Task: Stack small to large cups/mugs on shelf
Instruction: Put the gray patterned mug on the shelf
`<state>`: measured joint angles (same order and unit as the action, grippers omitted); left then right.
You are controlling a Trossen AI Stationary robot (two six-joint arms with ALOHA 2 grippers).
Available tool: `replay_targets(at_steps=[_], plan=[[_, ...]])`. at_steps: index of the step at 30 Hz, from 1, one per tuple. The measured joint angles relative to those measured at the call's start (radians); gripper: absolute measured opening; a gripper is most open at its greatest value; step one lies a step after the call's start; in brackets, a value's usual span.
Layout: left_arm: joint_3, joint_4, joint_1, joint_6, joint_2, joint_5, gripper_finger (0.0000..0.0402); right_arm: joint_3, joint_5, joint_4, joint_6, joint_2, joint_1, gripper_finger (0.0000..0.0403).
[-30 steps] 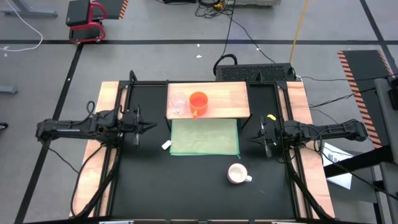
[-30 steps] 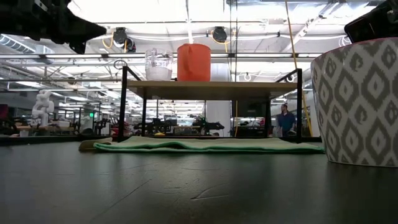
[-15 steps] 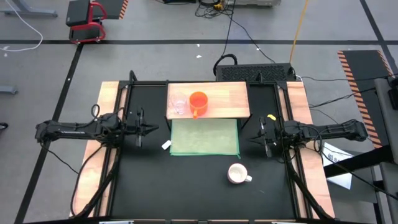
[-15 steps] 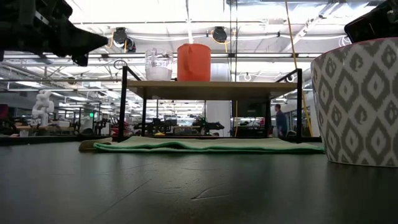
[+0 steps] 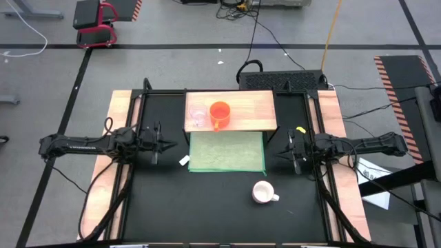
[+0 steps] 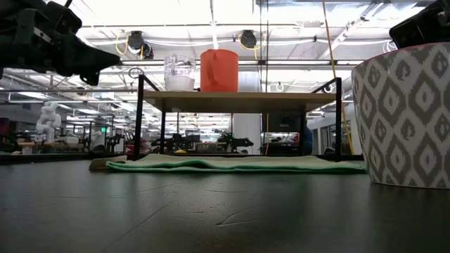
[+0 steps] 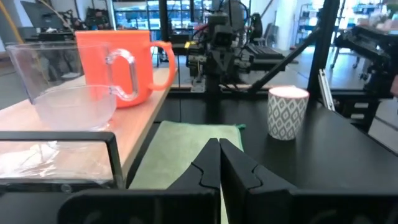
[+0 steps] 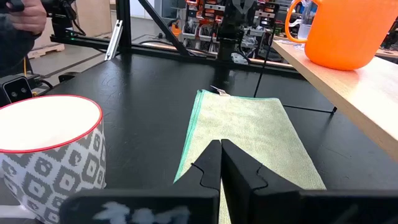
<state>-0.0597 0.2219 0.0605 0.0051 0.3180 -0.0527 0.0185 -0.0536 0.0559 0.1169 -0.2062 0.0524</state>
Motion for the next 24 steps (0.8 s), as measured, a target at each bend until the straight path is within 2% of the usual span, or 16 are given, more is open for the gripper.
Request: replay_targets(at_steps=[10, 18, 24], plan=[[0.001, -0.015, 0.000, -0.011, 0.001, -0.009, 0.0002, 0.000, 0.000, 0.000, 0.000, 0.000, 0.000, 0.0000], [0.001, -0.016, 0.000, -0.030, 0.000, -0.006, 0.0019, 0.000, 0.000, 0.000, 0.000, 0.000, 0.000, 0.0000], [0.001, -0.019, 0.000, -0.030, 0.002, -0.003, 0.0012, 0.000, 0.000, 0.001, 0.000, 0.000, 0.000, 0.0000]])
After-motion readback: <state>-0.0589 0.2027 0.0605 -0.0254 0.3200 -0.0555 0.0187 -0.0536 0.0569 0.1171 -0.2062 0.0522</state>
